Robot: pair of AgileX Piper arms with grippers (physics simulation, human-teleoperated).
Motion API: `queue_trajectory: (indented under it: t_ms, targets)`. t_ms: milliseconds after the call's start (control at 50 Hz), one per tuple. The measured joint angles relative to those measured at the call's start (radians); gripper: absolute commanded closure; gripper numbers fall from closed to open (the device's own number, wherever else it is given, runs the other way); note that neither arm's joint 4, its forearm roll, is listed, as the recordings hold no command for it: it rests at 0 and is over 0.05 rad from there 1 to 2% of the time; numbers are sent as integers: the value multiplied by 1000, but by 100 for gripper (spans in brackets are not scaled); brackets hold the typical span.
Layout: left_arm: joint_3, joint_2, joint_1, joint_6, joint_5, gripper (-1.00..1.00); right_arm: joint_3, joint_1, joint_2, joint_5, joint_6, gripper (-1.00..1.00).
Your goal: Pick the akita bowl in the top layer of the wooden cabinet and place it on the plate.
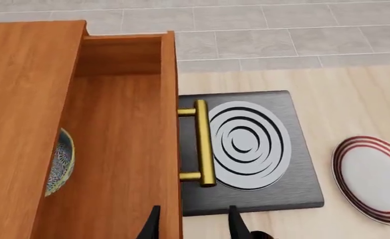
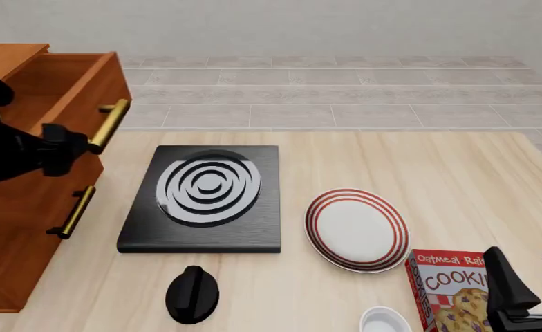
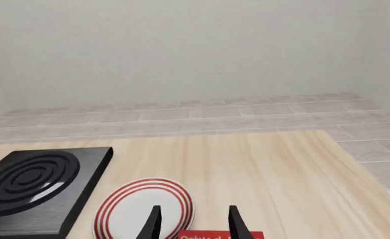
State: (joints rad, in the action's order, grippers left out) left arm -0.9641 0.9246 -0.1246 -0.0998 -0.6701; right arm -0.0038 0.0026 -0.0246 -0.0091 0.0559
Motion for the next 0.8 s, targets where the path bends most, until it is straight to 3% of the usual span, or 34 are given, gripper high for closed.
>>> queue_trajectory:
  t_ms: [800]
  targets:
    - [-19, 29, -165, -104, 15, -100, 0, -2, 2, -2, 6, -100]
